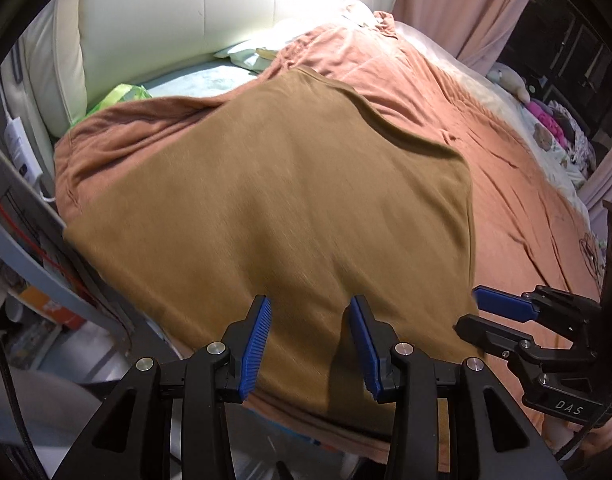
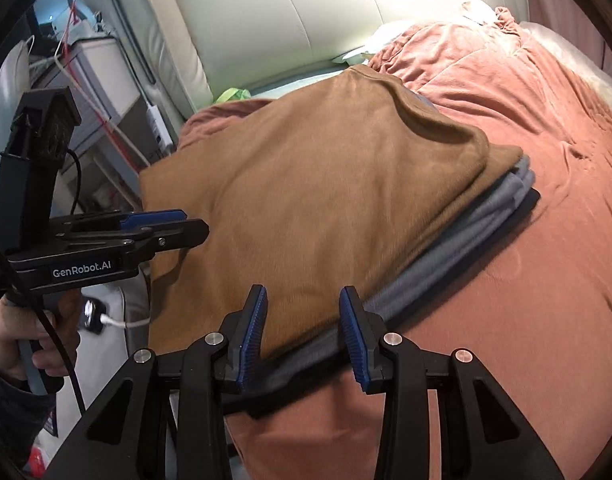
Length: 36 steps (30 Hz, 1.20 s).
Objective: Fold small clothes
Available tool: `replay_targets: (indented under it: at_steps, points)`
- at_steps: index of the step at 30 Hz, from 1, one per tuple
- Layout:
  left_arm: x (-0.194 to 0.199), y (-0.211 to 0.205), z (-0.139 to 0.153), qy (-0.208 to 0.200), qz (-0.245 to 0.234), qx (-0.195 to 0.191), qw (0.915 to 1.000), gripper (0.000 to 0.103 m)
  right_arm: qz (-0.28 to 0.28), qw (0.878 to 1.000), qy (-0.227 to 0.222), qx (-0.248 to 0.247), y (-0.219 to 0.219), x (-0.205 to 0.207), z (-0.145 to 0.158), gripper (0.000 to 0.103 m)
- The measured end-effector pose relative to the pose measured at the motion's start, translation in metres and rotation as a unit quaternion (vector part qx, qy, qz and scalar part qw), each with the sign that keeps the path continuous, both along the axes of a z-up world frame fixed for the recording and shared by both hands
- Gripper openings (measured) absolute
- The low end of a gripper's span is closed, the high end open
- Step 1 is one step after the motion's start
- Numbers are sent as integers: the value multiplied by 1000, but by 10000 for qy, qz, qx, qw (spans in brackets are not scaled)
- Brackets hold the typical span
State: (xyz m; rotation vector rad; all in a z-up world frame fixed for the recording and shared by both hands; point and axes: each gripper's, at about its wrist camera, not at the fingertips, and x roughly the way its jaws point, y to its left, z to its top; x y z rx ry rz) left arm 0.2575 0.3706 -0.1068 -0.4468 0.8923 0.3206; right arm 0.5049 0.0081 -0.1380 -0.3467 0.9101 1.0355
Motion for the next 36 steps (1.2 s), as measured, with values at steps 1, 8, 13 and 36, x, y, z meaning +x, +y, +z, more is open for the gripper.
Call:
replay_targets:
  at_steps: [1, 8, 13, 36]
  points:
    - [-1, -5, -1, 27, -28, -6, 10000, 43, -32, 9999, 95, 10, -3, -2, -1, 35]
    - [-19, -35, 1, 43, -254, -113, 9996, 43, -334, 9993, 180, 35, -52, -19, 19, 35]
    - [-39, -57, 22, -173, -348, -107, 9992, 43, -707, 9973, 46, 174, -98, -29, 45, 35]
    - [-139, -215, 115, -1377, -978, 707, 9831, 99, -1777, 9745, -1161, 733, -286, -188, 124, 103]
